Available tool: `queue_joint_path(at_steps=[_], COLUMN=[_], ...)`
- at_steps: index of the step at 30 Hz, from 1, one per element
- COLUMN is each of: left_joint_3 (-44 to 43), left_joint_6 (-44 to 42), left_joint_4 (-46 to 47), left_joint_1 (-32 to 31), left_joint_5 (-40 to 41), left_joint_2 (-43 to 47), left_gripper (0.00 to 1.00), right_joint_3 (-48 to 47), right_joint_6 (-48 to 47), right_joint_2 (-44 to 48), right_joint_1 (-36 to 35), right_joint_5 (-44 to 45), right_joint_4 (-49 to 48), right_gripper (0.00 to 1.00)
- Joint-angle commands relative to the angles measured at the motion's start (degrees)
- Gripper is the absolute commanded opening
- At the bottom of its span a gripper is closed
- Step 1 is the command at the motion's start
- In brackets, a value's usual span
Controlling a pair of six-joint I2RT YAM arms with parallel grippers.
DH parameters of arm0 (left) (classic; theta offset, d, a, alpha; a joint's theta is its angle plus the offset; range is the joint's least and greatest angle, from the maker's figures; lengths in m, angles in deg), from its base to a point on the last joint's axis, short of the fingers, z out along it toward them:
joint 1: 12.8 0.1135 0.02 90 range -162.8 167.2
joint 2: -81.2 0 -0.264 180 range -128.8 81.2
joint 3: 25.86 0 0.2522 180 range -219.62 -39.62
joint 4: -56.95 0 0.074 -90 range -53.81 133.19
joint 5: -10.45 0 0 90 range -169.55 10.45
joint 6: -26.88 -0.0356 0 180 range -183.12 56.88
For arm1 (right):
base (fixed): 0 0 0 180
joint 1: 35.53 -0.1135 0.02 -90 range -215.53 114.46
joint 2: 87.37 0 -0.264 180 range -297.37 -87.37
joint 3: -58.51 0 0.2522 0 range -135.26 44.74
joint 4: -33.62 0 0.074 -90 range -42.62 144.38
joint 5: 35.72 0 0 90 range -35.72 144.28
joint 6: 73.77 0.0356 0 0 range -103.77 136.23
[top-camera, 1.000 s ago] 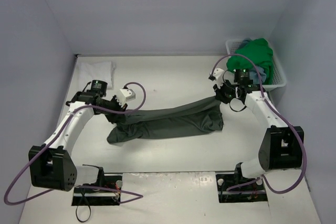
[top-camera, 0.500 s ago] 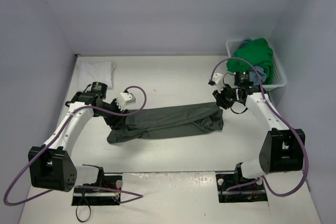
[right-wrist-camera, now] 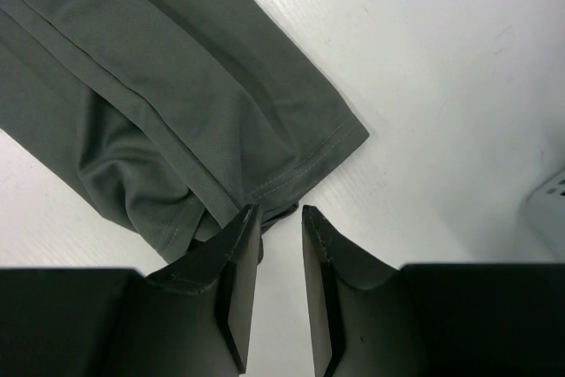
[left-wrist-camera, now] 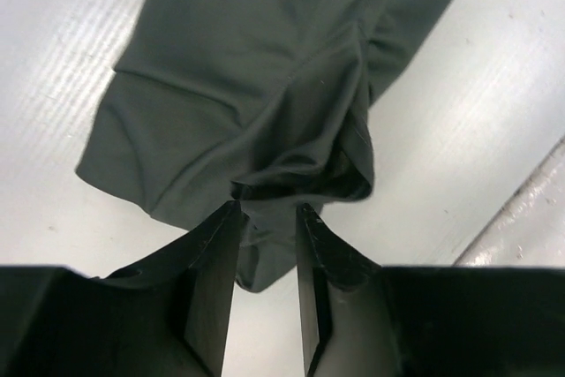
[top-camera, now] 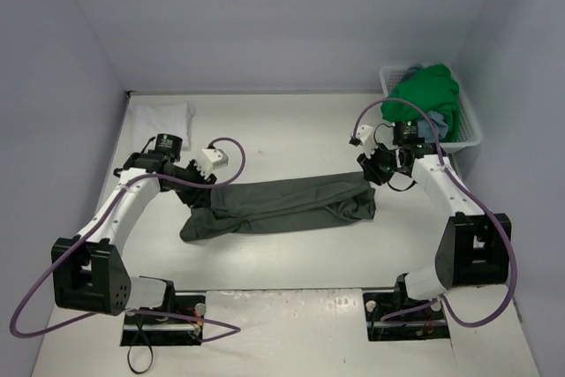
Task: Fold and stack the t-shirts
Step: Fold the other side of the tshirt into a rectangle
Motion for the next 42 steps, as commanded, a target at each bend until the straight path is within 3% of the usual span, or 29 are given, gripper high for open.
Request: queue_joint_path(at_steps=[1,7,10,22,31,42], left_joint_3=[-0.77,-0.59,-1.55,-2.08,-1.55,-1.11], left_joint_6=[3.93,7.54,8.42,8.77,9.04,9.04], left_joint_4=[7.37,13.53,13.97,14.41,13.97,14.68], left_joint_1=[-0.18,-0.80,-1.06,-3.70,-4.22,-4.75], left_joint_5=[0.66,2.51,1.98,3.47,4.88,7.34], left_joint_2=[-1.17,-6.18,-8.29,-10.06,-9.97,-14.44], left_gripper=[0.25,0.20,0.19,0.17,0.17,0.16], right_joint_3=[-2.36,-2.01,-1.92,3.34,9.41,8.10], right_joint_6=[0.86,2.00,2.27,0.16,0.60,1.57], right_joint_2=[-2.57,-6.78,-9.33,-7.95,-4.69,-8.03], right_joint_1=[0.08,-0.44,-1.59,-5.54,-12.39,-14.33], right_joint_5=[-2.41,-4.52,-4.34,-0.13,5.06,4.62], right_joint_4=[-0.31,-1.63,-2.24,-0.49,0.39,0.13], right_gripper=[0.23,0.05,0.01,0.01,0.01,0.02])
